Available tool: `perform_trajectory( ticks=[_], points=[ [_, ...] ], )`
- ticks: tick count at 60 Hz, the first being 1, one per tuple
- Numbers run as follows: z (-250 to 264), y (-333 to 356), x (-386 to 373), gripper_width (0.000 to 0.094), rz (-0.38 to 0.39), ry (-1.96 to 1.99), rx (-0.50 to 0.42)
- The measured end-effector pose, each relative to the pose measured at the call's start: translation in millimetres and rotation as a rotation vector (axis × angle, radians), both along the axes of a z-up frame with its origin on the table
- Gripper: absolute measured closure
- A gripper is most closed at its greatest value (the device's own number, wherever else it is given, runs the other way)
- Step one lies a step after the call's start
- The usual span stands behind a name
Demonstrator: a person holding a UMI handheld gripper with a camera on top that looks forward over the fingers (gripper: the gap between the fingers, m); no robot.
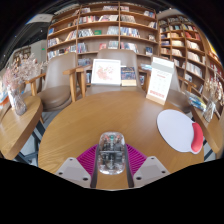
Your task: Arrange mouse
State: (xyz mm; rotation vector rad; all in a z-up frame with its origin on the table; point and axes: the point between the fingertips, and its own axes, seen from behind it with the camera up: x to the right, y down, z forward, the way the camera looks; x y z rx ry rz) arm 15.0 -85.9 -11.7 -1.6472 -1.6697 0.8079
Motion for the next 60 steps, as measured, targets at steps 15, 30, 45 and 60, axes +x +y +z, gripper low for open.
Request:
perform_trajectory(
  ticks=[15,30,45,60],
  points=[
    [91,34,-5,0.0523,0.040,0.129,-0.037],
    [151,177,-47,0.0521,-0.085,0.231,0.039],
    [57,259,-70,0.0522,-0.135,0.128,0.017],
    [13,272,-72,0.0504,-0.125,0.100,0.033]
  ],
)
